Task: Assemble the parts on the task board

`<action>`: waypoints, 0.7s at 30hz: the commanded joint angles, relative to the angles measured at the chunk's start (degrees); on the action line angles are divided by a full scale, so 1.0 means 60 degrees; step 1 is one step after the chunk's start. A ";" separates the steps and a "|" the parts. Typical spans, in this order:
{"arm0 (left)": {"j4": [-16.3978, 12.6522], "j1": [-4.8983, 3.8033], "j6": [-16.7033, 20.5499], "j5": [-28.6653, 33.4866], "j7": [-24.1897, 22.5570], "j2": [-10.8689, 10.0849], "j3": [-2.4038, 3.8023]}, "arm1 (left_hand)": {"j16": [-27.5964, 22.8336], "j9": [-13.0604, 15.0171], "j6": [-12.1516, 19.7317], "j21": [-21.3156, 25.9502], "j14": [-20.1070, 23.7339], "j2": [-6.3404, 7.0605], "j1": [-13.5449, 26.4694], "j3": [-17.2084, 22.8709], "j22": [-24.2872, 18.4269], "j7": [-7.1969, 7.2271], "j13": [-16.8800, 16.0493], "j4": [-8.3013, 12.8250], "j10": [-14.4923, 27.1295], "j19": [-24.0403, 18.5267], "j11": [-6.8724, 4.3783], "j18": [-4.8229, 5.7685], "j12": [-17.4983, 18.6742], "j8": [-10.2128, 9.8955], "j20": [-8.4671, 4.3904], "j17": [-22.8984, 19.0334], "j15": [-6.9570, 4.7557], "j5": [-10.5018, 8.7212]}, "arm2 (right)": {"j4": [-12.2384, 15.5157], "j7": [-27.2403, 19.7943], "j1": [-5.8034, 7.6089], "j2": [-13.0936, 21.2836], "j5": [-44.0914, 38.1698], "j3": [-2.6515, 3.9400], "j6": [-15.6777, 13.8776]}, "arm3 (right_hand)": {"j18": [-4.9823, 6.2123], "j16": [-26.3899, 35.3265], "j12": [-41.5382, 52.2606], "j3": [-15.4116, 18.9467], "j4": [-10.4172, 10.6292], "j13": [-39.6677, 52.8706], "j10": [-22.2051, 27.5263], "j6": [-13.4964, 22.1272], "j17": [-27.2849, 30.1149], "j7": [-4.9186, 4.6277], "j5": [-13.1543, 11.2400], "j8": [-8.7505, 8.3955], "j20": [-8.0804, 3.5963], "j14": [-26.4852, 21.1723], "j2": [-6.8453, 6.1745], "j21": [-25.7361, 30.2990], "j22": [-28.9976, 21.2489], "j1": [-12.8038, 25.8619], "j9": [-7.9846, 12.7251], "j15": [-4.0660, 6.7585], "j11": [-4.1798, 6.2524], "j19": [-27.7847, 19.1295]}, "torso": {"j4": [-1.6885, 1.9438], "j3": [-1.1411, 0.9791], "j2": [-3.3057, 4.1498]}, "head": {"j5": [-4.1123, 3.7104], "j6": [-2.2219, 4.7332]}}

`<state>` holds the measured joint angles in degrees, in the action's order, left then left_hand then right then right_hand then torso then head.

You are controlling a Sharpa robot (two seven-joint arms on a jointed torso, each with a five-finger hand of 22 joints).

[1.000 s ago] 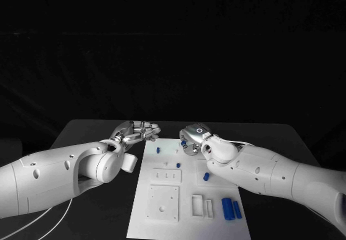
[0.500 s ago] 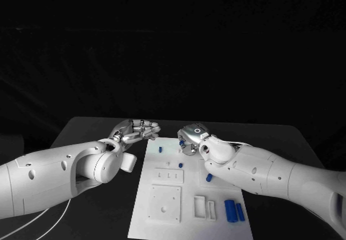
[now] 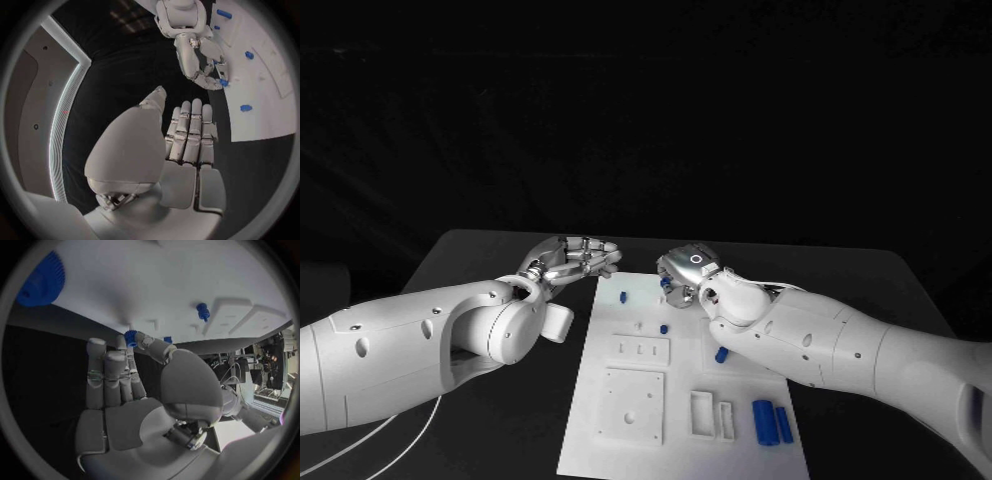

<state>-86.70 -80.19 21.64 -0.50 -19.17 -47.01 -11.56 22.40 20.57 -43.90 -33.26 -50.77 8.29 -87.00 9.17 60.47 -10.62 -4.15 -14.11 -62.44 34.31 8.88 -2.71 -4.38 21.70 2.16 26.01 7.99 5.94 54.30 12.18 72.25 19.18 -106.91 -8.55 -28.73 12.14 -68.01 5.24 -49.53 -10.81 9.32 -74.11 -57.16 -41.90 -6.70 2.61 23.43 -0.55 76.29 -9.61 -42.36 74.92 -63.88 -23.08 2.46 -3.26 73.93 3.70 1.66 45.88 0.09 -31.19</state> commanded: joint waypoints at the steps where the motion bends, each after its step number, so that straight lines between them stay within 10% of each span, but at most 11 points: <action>1: -0.0029 -0.0042 0.0017 -0.0069 -0.0133 -0.0002 0.0011 | -0.0043 -0.0012 -0.0085 0.0038 0.0009 0.0009 -0.0113 -0.0040 0.0014 0.0013 0.0005 0.0003 -0.0059 0.0019 -0.0016 -0.0101 0.0042 -0.0036 0.0070 -0.0013 0.0064 -0.0029 | -0.0047 0.0159 0.0002 -0.0007 -0.0253 0.0001 -0.0030 | 0.0476 -0.0062 0.0007 -0.0049 0.0017 0.0007 -0.0053 -0.0065 0.0011 0.0022 0.0032 0.0023 -0.0123 -0.0170 -0.0046 -0.0043 0.0209 -0.0054 -0.0005 0.0134 0.0006 0.0118 | -0.0005 -0.0001 -0.0006 | 0.0014 -0.0022; 21: -0.0018 -0.0062 0.0011 -0.0077 -0.0119 -0.0011 0.0011 | -0.0063 -0.0021 -0.0081 0.0048 0.0009 0.0014 -0.0150 -0.0088 0.0019 0.0006 0.0011 -0.0052 -0.0051 0.0015 -0.0004 -0.0103 0.0062 -0.0057 0.0077 -0.0012 0.0069 -0.0030 | -0.0134 -0.0047 0.0004 -0.0074 -0.0168 -0.0002 0.0517 | 0.0476 -0.0076 -0.0031 -0.0069 0.0058 0.0017 -0.0039 -0.0046 0.0036 0.0013 0.0032 0.0001 -0.0111 -0.0181 -0.0128 -0.0066 0.0206 -0.0062 0.0001 0.0121 -0.0007 0.0088 | -0.0015 0.0010 -0.0010 | 0.0033 -0.0055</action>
<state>-86.69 -80.34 21.67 -0.69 -19.18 -47.19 -11.56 22.40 20.52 -43.90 -33.26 -50.77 8.34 -87.40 8.86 60.51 -10.62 -4.15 -14.41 -62.44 34.31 8.89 -2.67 -4.38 21.70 2.16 26.01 7.99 5.94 53.59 12.05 72.29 18.76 -107.34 -8.55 -27.45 12.04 -68.24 5.23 -49.67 -10.67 9.44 -74.02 -57.25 -41.77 -6.47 2.60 23.26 -0.72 76.26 -10.22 -42.36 74.94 -63.74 -23.02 2.44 -3.16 74.13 3.64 1.74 45.82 0.28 -31.57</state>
